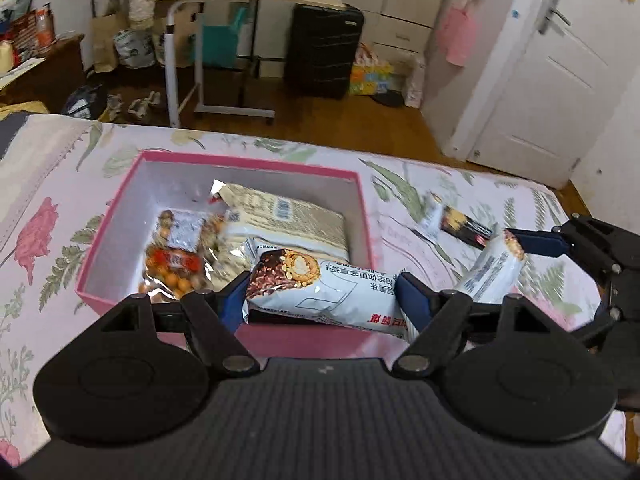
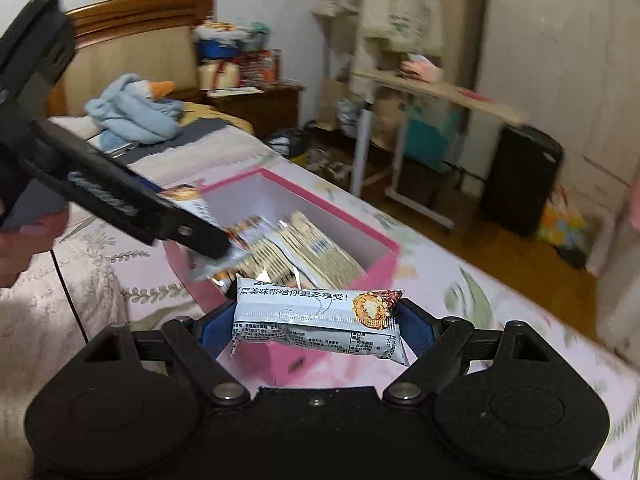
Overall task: Organize snacks
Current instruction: 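Carry both white bars over the pink box and open both grippers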
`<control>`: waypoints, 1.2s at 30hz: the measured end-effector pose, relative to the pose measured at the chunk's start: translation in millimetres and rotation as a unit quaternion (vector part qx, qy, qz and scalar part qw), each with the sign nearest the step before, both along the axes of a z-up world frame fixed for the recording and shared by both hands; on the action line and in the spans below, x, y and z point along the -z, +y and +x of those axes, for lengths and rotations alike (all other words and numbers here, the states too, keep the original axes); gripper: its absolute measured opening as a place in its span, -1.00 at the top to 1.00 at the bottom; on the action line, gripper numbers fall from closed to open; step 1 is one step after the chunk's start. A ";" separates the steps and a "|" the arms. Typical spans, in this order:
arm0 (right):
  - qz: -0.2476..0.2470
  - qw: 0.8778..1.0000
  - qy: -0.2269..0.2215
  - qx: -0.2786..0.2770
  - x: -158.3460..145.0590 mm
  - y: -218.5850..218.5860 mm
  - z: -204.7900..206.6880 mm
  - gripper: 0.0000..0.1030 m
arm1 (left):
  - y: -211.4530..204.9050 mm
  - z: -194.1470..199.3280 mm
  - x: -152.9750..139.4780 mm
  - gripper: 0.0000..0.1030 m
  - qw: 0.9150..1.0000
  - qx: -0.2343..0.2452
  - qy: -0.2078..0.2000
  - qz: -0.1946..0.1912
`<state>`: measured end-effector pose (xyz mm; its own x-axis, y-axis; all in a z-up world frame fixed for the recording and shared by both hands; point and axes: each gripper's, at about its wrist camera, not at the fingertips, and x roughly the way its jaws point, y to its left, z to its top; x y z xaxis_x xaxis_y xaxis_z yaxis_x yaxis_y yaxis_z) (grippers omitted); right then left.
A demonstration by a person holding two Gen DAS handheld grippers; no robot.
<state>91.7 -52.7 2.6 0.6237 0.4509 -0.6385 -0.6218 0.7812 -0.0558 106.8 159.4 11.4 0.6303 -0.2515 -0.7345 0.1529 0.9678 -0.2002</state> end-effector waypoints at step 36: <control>-0.034 0.995 -0.010 -0.093 39.9 28.2 71.0 -0.82 | 15.1 94.1 68.7 -0.58 0.994 -0.092 0.022 -0.048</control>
